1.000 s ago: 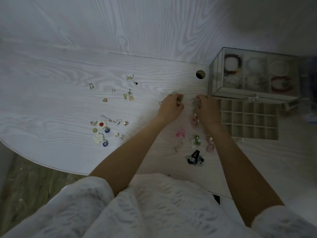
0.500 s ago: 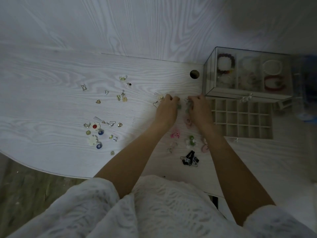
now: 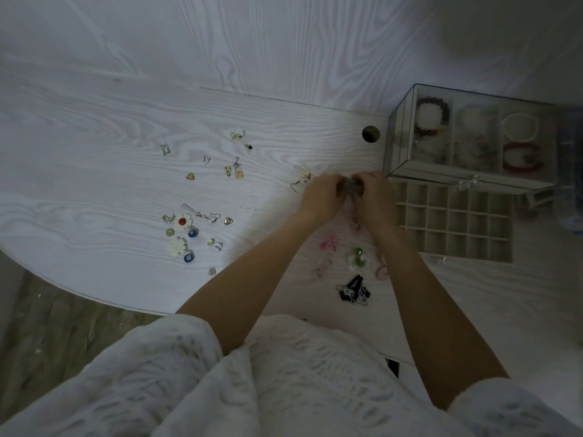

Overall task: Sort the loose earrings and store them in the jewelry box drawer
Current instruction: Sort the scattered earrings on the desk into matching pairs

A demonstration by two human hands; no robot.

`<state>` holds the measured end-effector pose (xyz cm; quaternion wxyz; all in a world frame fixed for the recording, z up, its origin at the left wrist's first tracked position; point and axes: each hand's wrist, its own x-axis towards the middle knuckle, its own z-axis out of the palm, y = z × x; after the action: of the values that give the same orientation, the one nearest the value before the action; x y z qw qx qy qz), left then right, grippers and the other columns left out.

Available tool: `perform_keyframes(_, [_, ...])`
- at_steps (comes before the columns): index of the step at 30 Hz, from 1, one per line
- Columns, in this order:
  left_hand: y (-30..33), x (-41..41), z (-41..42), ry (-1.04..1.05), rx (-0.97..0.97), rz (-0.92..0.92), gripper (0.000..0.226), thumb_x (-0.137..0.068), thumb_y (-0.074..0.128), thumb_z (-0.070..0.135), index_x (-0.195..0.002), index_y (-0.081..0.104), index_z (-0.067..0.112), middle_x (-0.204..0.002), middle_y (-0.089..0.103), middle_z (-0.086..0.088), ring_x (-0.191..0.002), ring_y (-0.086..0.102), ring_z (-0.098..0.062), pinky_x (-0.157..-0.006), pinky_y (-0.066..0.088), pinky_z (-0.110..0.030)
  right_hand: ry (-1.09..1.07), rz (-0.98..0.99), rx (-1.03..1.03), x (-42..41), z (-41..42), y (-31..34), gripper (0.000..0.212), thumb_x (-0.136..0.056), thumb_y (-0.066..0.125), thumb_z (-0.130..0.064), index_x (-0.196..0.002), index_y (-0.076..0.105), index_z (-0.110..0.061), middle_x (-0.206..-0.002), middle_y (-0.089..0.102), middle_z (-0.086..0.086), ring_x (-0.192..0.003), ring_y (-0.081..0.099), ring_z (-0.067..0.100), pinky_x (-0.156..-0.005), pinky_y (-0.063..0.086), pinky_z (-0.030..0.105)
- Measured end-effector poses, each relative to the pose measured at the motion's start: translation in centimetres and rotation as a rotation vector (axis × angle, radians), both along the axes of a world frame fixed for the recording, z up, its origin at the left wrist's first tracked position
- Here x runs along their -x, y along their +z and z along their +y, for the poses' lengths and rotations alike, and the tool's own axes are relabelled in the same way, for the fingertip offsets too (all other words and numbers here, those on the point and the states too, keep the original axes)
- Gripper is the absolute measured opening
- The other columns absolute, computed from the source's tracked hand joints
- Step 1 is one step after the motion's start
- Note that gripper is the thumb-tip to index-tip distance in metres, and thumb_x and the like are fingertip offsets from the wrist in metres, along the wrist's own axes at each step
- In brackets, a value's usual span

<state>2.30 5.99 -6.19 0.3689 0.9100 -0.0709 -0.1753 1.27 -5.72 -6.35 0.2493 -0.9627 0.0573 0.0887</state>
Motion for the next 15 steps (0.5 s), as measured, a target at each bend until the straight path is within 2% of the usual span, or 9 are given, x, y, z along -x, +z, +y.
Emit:
perform_keyframes(5, [1.9, 1.3, 2.9, -0.103, 0.033, -0.019, 0.034, -0.089, 0.05, 0.004, -0.122, 0.057, 0.008, -0.119, 0.063, -0.012, -0.104, 0.061, -0.023, -0.093, 0.047, -0.035, 0.035, -0.086, -0.036, 1.2, -0.2, 0.4, 0.034, -0.081, 0.051, 0.008, -0.113, 0.059, 0.001, -0.112, 0.055, 0.021, -0.099, 0.055, 0.034, -0.085, 0.046, 0.039])
perform_keyframes(9, [2.9, 3.7, 7.7, -0.108, -0.002, -0.175, 0.027, -0.089, 0.053, 0.01, -0.113, 0.063, 0.015, -0.11, 0.067, -0.004, -0.098, 0.06, -0.019, -0.083, 0.047, -0.031, 0.112, -0.169, -0.042, 2.8, 1.0, 1.3, 0.028, -0.084, 0.054, 0.001, -0.111, 0.061, -0.003, -0.109, 0.058, 0.017, -0.099, 0.053, 0.031, -0.083, 0.038, 0.029])
perform_keyframes(13, [2.4, 6.9, 13.5, 0.139, 0.017, -0.361, 0.02, -0.089, 0.054, 0.012, -0.103, 0.067, 0.018, -0.094, 0.071, 0.005, -0.083, 0.063, -0.01, -0.071, 0.052, -0.028, 0.194, -0.164, -0.066, 2.4, 3.6, 1.2, 0.028, -0.086, 0.054, -0.004, -0.113, 0.061, -0.006, -0.111, 0.058, 0.013, -0.103, 0.049, 0.029, -0.084, 0.034, 0.026])
perform_keyframes(15, [2.1, 8.6, 15.9, 0.374, 0.111, -0.33, 0.019, -0.09, 0.052, 0.018, -0.104, 0.066, 0.02, -0.09, 0.069, 0.009, -0.08, 0.062, -0.007, -0.068, 0.051, -0.027, 0.245, -0.156, -0.061, 1.3, 5.1, 0.5, 0.031, -0.083, 0.053, 0.0, -0.113, 0.06, -0.005, -0.112, 0.058, 0.014, -0.103, 0.048, 0.03, -0.085, 0.035, 0.028])
